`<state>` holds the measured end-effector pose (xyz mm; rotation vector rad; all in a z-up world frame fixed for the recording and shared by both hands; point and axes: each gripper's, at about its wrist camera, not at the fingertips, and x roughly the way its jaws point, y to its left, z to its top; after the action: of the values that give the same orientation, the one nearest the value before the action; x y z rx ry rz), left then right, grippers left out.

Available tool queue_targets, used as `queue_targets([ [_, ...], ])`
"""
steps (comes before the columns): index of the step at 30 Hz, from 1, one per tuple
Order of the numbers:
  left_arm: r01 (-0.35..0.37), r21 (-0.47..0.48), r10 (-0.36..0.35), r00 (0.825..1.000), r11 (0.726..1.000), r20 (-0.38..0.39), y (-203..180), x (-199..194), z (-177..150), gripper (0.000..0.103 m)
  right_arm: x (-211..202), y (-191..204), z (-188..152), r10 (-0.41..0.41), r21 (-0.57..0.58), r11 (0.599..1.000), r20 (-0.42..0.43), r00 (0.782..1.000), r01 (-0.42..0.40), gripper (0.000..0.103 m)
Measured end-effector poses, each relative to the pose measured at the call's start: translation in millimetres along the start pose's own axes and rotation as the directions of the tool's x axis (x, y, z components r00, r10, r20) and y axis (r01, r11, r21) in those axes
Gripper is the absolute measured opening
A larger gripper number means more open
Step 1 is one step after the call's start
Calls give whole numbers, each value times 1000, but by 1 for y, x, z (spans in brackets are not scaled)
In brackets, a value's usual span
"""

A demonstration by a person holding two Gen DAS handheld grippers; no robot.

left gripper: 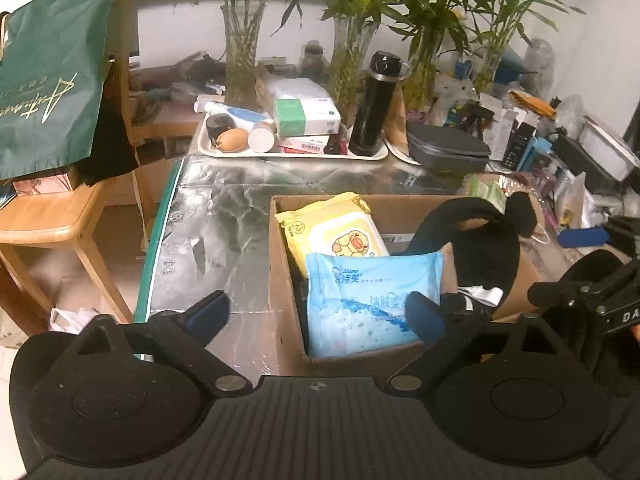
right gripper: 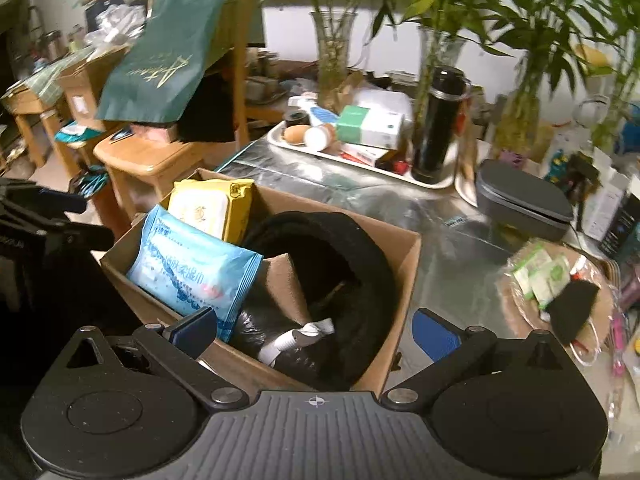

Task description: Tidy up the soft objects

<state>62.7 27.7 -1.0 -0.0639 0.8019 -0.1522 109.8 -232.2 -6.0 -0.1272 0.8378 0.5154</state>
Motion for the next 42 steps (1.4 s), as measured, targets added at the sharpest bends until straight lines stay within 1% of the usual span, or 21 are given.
queue_targets([
  [1, 16, -1, -16, 1000, 1000, 7, -1, -2, 0, 100, -1, 2, -1, -10, 8, 1000, -1, 1000, 10, 103],
  [2, 25, -4, -25, 1000, 1000, 9, -2, -3, 1, 102, -1, 3, -1, -20, 15, 1000, -3, 1000, 20, 103],
  [3, 26, -8, -26, 1000, 1000, 3, -3, -3, 1, 103, -2, 4, -2, -37, 26, 999, -7, 999, 37, 103],
  [5, 25, -5, -25, 999, 1000, 21, -6, -7, 2, 103, -3, 6, -2, -64, 38, 997, -14, 998, 64, 103],
  [9, -13, 26, 11, 998, 1000, 65, -13, -13, 2, 103, -8, 11, -5, -98, 54, 994, -5, 995, 98, 103],
  [12, -39, 26, 37, 996, 999, 78, -17, -15, 3, 103, -11, 12, -6, -127, 63, 990, -3, 992, 127, 103],
  [15, -63, 24, 60, 994, 998, 90, -19, -17, 2, 103, -15, 12, -9, -138, 70, 988, 2, 990, 137, 103],
  [19, -85, 11, 84, 995, 996, 55, -20, -14, 0, 103, -15, 15, -15, -147, 66, 987, -25, 989, 148, 103],
  [21, -111, -19, 112, 994, 994, 19, -20, -10, -2, 103, -13, 18, -20, -149, 57, 987, -37, 988, 150, 103],
  [23, -105, -41, 105, 994, 994, -8, -20, -7, -5, 103, -9, 19, -24, -144, 60, 987, -60, 988, 147, 103],
  [26, -89, -41, 87, 995, 995, -54, -23, -2, -11, 103, -5, 20, -31, -135, 71, 987, -89, 987, 142, 103],
  [32, -113, -11, 111, 988, 994, -108, -32, 5, -23, 103, 0, 24, -39, -129, 76, 987, -127, 984, 139, 103],
  [34, -108, -8, 107, 986, 994, -126, -34, 7, -25, 103, 2, 24, -41, -130, 77, 987, -136, 982, 141, 103],
  [39, -121, 48, 127, 980, 992, -154, -39, 9, -30, 103, 5, 25, -43, -156, 61, 984, -154, 976, 167, 103],
  [42, -123, 63, 132, 976, 990, -171, -38, 10, -32, 103, 6, 24, -43, -172, 52, 982, -157, 973, 182, 103],
])
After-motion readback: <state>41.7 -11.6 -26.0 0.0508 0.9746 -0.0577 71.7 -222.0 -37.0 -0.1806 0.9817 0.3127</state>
